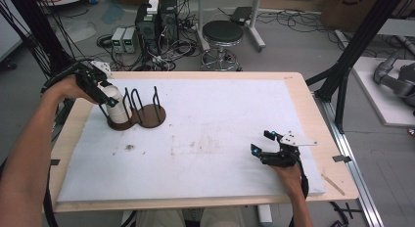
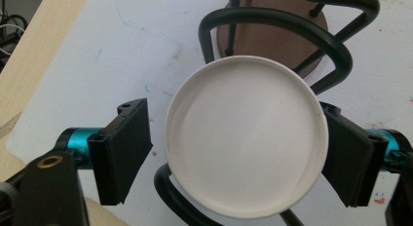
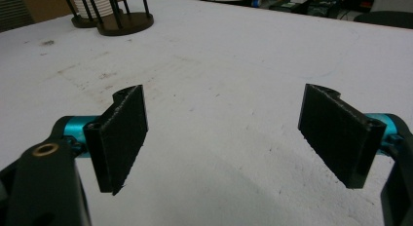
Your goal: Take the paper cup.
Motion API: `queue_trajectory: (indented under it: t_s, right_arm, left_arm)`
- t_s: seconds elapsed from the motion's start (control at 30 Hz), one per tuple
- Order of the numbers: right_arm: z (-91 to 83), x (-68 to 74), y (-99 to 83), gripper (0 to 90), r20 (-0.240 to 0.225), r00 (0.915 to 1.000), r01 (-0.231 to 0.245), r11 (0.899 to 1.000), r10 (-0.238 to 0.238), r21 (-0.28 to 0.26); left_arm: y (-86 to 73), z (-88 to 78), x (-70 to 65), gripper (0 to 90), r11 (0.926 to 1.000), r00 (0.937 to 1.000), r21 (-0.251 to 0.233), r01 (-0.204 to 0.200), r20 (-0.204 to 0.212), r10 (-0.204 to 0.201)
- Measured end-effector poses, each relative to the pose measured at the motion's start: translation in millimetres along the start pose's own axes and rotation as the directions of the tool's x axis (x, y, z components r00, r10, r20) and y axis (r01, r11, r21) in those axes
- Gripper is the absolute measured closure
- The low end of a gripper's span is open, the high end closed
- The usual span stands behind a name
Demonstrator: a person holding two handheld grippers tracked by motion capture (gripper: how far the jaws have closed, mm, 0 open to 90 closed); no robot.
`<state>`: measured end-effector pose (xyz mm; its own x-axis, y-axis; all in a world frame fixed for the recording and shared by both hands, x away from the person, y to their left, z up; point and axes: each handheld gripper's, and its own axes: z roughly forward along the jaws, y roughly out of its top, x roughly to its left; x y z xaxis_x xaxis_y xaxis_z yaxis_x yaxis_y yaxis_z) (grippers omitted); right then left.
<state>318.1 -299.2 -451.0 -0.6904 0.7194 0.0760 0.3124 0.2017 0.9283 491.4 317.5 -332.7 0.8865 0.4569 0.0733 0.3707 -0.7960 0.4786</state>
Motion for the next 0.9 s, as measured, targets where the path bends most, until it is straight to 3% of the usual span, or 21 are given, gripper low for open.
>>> queue_trajectory:
  t_s: [0.17, 0.5, 0.9]
  right_arm:
    - [0.2, -0.2, 0.1, 18.7, 0.001, 1.0000, 0.002, 1.000, -0.002, 0.003]
    - [1.0, -0.8, 0.4, 18.7, 0.001, 1.0000, 0.005, 1.000, -0.005, 0.005]
    - [1.6, 0.0, 0.8, 18.7, 0.001, 1.0000, 0.006, 1.000, -0.006, 0.012]
  left_arm:
    - [0.5, 0.5, -1.2, 30.4, 1.0000, 0.9997, -0.002, -0.007, 0.025, 0.007]
    - [1.0, -0.2, -1.5, 31.2, 1.0000, 0.9998, -0.004, -0.003, 0.020, 0.003]
    - [-0.1, -11.8, -1.2, 33.0, 0.9983, 0.9996, -0.053, 0.027, 0.010, -0.027]
